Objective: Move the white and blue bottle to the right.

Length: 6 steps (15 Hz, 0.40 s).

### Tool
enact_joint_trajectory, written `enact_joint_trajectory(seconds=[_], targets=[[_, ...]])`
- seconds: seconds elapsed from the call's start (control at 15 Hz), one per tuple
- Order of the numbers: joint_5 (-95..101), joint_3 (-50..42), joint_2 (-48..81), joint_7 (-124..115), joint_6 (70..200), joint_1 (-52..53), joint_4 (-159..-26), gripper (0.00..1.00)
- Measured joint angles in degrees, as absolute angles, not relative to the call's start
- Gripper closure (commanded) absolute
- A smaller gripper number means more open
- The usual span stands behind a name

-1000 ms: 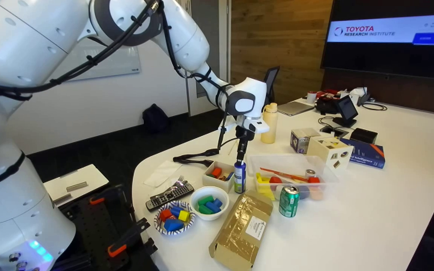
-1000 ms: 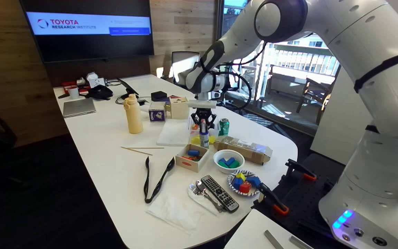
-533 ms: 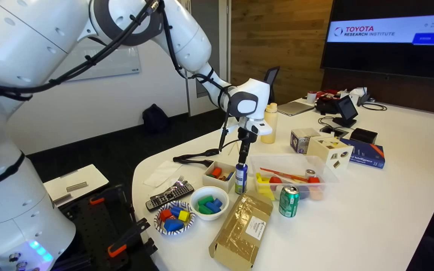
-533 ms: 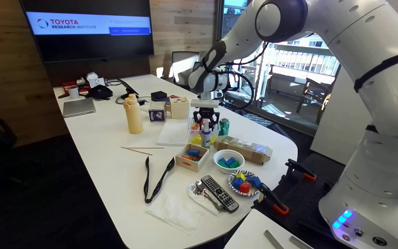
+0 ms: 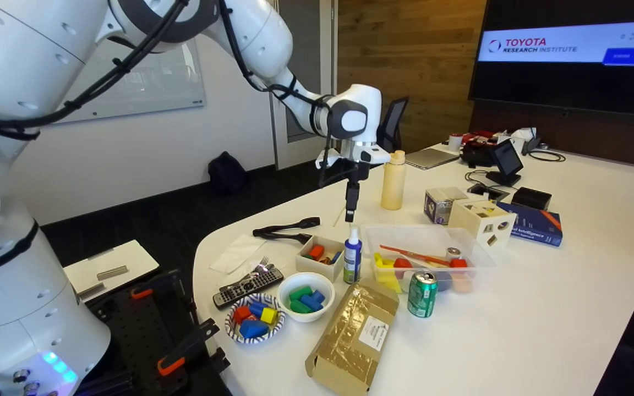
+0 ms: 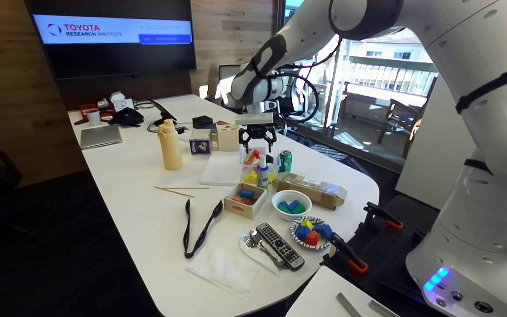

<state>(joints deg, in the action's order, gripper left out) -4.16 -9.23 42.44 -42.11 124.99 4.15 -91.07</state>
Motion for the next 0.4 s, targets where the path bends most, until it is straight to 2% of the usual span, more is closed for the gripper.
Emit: enact_joint_trajectory(seconds=[0.4], targets=[[2.0,-8.3,33.7,-39.2,114.2,7.0,-91.0,0.00]])
